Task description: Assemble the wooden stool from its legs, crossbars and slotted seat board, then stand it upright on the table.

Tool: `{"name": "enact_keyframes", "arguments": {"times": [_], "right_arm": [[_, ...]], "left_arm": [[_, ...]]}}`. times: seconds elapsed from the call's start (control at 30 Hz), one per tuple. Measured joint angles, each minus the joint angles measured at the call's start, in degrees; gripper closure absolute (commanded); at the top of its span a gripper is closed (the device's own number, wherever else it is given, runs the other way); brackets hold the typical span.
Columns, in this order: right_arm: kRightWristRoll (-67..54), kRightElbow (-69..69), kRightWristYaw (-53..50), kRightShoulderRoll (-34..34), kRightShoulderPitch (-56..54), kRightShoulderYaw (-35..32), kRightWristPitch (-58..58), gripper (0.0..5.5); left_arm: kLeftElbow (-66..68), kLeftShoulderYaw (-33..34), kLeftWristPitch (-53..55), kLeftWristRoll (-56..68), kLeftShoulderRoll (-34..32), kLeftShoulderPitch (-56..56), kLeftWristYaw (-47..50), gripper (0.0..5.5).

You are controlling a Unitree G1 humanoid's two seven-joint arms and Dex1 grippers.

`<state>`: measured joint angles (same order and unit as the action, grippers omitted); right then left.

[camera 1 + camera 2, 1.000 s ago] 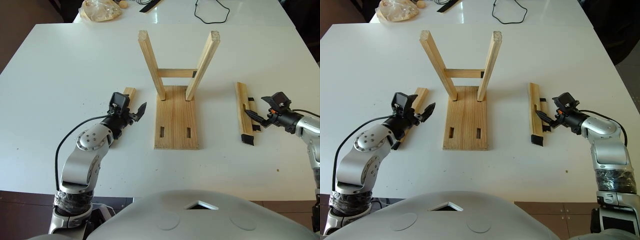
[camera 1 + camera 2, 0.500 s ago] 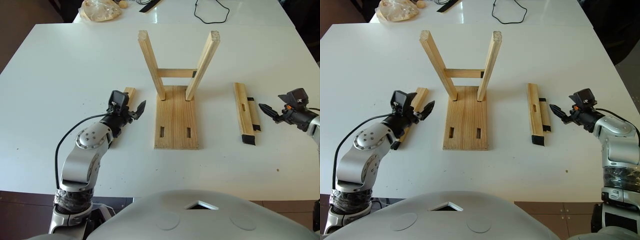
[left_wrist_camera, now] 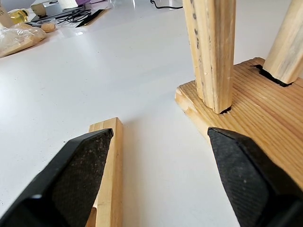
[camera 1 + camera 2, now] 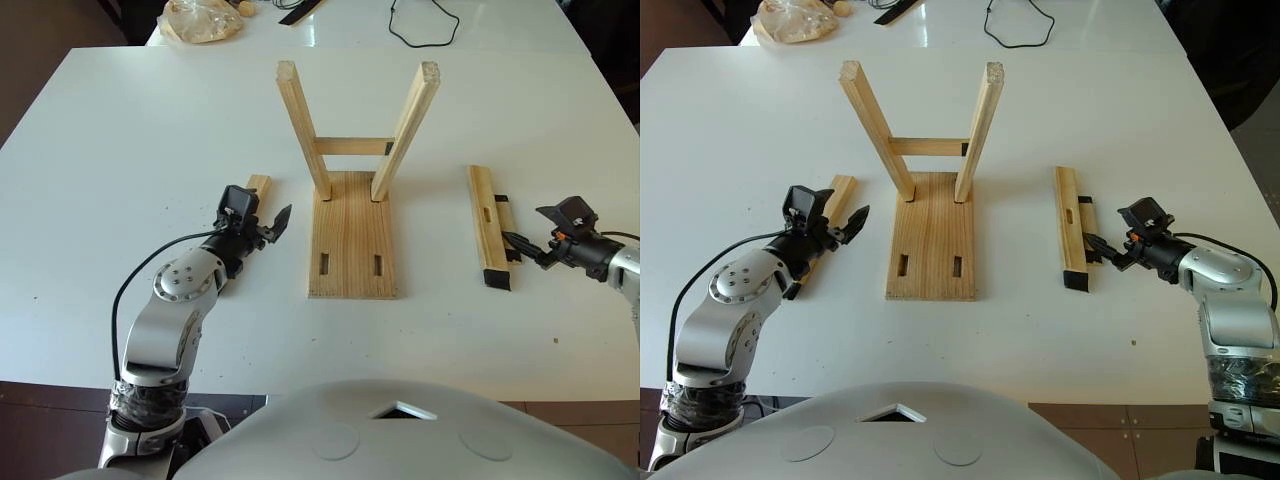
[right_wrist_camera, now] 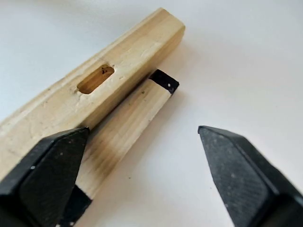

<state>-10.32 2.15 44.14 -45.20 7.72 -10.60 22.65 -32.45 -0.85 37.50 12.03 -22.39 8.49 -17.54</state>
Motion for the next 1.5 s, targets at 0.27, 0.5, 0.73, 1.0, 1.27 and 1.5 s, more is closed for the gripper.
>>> {"name": "enact_keyframes", "arguments": {"times": [0.27,0.5,0.73,1.0,1.27,1.5], "right_arm": [[0.2,1.0,-0.6,0.8,5.6,0.6,-3.0,1.26],[-0.8,-3.7,-0.3,1.0,4.0,0.3,-4.2,1.83],[-1.6,-16.7,4.0,-3.8,1.9,-0.6,-10.9,2.86],[-2.2,-23.4,6.1,-5.6,0.8,0.2,-13.9,4.01],[-2.3,-22.5,5.0,-4.6,-1.5,1.4,-10.9,4.14],[-3.8,-25.5,-2.6,-1.6,-9.6,-3.6,-8.1,4.15]], "left_arm": [[-0.1,0.2,0.0,-0.8,0.1,0.5,0.0,1.78],[-0.2,0.0,0.0,-1.2,0.6,1.1,0.5,1.83],[-0.8,-1.0,0.1,-2.3,1.1,1.1,1.5,1.83],[-1.7,-1.0,0.7,-2.5,1.4,1.6,1.6,1.83],[1.5,0.0,0.4,-2.4,-0.4,-3.0,-0.2,1.83],[3.1,3.8,0.4,-1.2,-4.6,-9.2,-4.1,1.83]]}}
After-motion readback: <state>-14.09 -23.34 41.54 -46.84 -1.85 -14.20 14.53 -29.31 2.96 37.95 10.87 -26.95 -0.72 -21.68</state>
